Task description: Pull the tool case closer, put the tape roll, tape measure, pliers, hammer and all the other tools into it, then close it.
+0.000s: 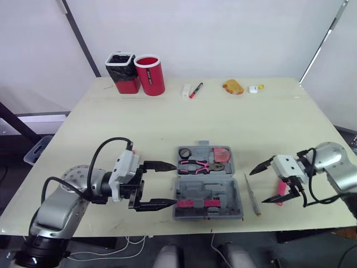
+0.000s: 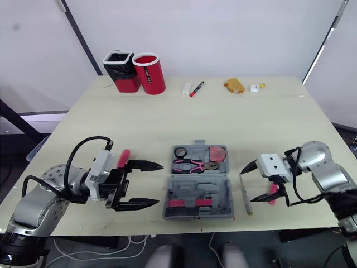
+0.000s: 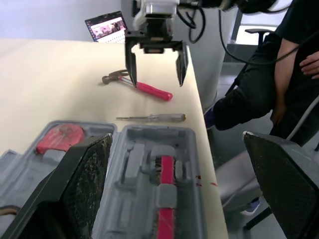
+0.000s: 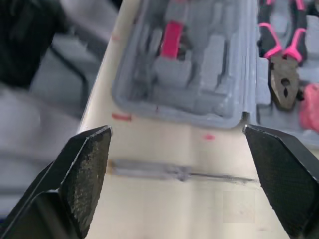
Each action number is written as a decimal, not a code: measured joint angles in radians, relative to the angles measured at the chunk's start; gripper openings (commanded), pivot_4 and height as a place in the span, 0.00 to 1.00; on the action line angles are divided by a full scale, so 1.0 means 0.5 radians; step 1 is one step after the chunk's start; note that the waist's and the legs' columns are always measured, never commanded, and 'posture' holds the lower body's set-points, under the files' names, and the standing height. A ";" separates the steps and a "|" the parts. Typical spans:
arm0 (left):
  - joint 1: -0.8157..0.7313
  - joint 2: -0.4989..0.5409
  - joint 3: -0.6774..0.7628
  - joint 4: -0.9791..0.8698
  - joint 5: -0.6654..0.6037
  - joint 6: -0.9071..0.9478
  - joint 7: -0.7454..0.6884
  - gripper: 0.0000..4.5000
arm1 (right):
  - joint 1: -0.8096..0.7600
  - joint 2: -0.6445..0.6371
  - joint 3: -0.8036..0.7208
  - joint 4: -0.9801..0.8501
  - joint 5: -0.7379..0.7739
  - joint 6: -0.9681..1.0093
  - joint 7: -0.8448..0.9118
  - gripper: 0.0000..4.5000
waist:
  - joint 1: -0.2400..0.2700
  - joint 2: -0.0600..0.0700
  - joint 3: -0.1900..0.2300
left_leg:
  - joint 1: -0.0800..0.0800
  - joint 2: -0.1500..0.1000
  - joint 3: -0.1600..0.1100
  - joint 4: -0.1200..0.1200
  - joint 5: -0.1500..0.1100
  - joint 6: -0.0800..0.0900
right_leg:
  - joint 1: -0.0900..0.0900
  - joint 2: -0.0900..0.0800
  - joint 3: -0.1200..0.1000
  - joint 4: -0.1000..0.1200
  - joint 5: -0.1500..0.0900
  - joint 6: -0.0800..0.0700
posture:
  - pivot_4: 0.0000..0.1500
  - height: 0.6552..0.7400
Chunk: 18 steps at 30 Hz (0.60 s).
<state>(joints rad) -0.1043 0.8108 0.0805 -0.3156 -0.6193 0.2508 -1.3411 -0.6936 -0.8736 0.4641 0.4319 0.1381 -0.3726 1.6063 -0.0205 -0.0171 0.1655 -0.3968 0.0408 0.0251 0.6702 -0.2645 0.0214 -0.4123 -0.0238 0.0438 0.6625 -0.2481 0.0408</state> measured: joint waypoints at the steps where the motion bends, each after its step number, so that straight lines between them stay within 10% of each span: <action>1: 0.000 0.001 0.000 0.000 0.000 -0.004 -0.004 1.00 | -0.043 0.002 0.044 0.052 -0.033 -0.075 0.001 0.98 | 0.002 0.001 0.001 | 0.000 0.000 0.000 0.000 0.000 0.000 | 0.000 0.000 0.000 0.000 0.000 0.000 | 1.00 1.00; 18: 0.132 0.101 0.069 -0.078 -0.032 0.059 -0.020 1.00 | -0.530 0.444 0.633 1.219 -0.621 -1.542 -0.077 0.98 | 0.007 0.004 0.008 | -0.001 -0.002 -0.002 0.000 0.001 -0.001 | 0.000 -0.007 -0.004 0.003 0.000 -0.001 | 1.00 1.00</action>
<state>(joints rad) -0.0385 0.8615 0.1151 -0.3546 -0.6355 0.2803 -1.3511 -0.9584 -0.6516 0.7806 1.0412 -0.1723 -1.1436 1.5680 -0.0172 -0.0152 0.1694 -0.3971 0.0398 0.0241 0.6704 -0.2642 0.0209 -0.4124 -0.0274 0.0417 0.6640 -0.2481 0.0405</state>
